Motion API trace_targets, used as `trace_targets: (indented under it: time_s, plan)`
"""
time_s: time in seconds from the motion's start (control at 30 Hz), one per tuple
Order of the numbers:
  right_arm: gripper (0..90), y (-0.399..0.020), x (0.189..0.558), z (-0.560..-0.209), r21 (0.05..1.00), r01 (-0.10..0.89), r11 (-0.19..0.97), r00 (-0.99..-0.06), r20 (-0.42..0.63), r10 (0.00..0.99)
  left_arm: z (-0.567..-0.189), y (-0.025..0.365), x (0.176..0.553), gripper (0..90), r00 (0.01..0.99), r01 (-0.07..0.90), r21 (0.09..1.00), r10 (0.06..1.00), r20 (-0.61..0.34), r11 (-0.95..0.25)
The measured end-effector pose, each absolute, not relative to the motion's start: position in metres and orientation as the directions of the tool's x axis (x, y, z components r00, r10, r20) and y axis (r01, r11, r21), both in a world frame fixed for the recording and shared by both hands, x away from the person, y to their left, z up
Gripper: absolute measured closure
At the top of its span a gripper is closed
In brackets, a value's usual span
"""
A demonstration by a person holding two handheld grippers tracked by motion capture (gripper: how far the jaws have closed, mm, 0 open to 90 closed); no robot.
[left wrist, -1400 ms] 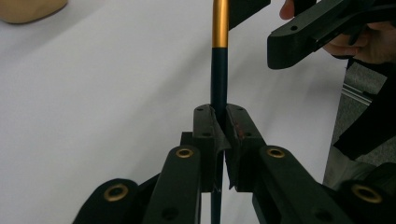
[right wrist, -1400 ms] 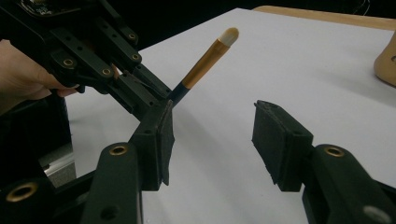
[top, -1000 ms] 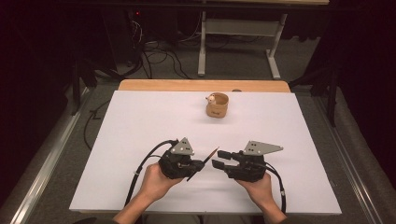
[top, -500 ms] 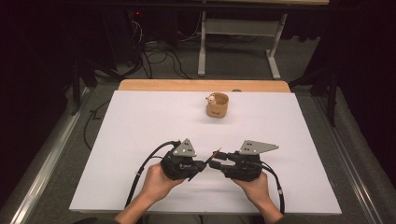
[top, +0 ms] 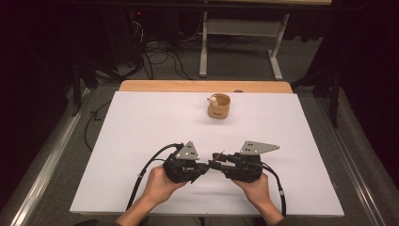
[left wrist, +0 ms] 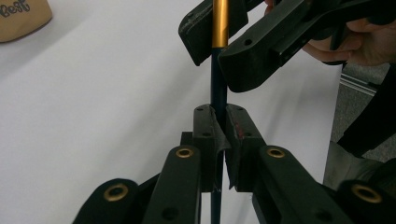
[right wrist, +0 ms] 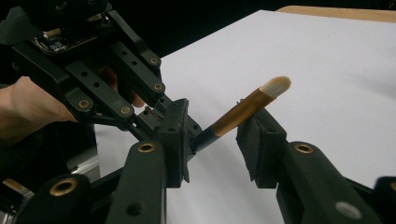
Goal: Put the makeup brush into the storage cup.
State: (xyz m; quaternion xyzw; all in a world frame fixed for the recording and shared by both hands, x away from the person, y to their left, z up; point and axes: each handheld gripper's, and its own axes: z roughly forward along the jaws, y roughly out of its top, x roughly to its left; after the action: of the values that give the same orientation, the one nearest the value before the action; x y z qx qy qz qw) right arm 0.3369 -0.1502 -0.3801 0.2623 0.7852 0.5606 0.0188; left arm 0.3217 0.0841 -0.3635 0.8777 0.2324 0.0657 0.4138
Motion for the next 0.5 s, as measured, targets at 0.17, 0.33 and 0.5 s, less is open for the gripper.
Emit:
trace_targets:
  time_s: [0.17, 0.33, 0.5]
  plan:
    - [67.6, -0.1499, 0.3376, -0.3811, 0.888, 0.399, 0.229, -0.860, 0.276, 0.429, -0.3635, 0.0831, 0.3213, 83.4, 0.885, 0.345, 0.756, 0.460, -0.065, -0.556]
    - [70.7, -0.1505, 0.3386, -0.3811, 0.888, 0.401, 0.225, -0.860, 0.280, 0.427, -0.3636, 0.0830, 0.3206, 83.4, 0.885, 0.341, 0.761, 0.461, -0.063, -0.552]
    - [73.3, -0.1501, 0.3387, -0.3817, 0.886, 0.405, 0.226, -0.860, 0.285, 0.424, -0.3636, 0.0824, 0.3201, 83.4, 0.886, 0.337, 0.763, 0.459, -0.059, -0.551]
